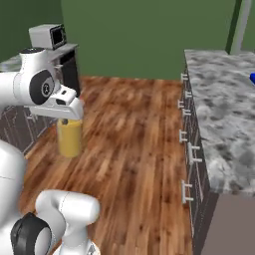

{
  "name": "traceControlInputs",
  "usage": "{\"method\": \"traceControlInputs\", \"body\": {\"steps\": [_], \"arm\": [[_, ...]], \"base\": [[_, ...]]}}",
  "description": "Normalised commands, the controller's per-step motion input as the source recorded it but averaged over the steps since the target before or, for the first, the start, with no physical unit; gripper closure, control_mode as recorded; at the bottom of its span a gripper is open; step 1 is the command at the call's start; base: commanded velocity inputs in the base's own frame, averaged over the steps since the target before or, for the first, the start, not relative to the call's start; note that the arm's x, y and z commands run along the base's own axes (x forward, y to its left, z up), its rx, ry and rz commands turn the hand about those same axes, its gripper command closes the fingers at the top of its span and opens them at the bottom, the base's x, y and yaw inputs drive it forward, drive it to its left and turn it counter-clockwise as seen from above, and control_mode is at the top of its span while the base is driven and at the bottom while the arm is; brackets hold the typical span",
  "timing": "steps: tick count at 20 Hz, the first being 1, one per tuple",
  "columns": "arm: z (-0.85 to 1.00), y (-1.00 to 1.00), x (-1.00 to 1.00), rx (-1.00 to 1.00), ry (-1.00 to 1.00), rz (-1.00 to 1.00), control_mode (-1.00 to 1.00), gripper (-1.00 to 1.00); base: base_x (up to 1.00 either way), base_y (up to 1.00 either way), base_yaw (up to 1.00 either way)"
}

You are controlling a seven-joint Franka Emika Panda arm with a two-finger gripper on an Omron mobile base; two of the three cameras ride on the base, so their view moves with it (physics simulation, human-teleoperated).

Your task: There is a tray on the dining counter. Grab the cup, mug, and pitcher and place them on the tray. The pitcher may be placed next to the tray if it cannot fit the tray.

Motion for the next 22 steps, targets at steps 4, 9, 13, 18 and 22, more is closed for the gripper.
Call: {"method": "traceControlInputs", "body": {"steps": [4,9,13,18,22], "arm": [[0.00,0.00,0.00,0.00,0.00,0.00,1.00,1.00],[0.00,0.00,0.00,0.00,0.00,0.00,1.00,1.00],[0.00,0.00,0.00,0.00,0.00,0.00,1.00,1.00],[0.00,0.00,0.00,0.00,0.00,0.00,1.00,1.00],[0.00,0.00,0.00,0.00,0.00,0.00,1.00,1.00]], "base": [[-0.29,-0.04,-0.76],[-0.27,-0.09,-0.80],[-0.23,-0.11,-0.85],[-0.17,-0.09,-0.87],[-0.08,-0.06,-0.88]]}}
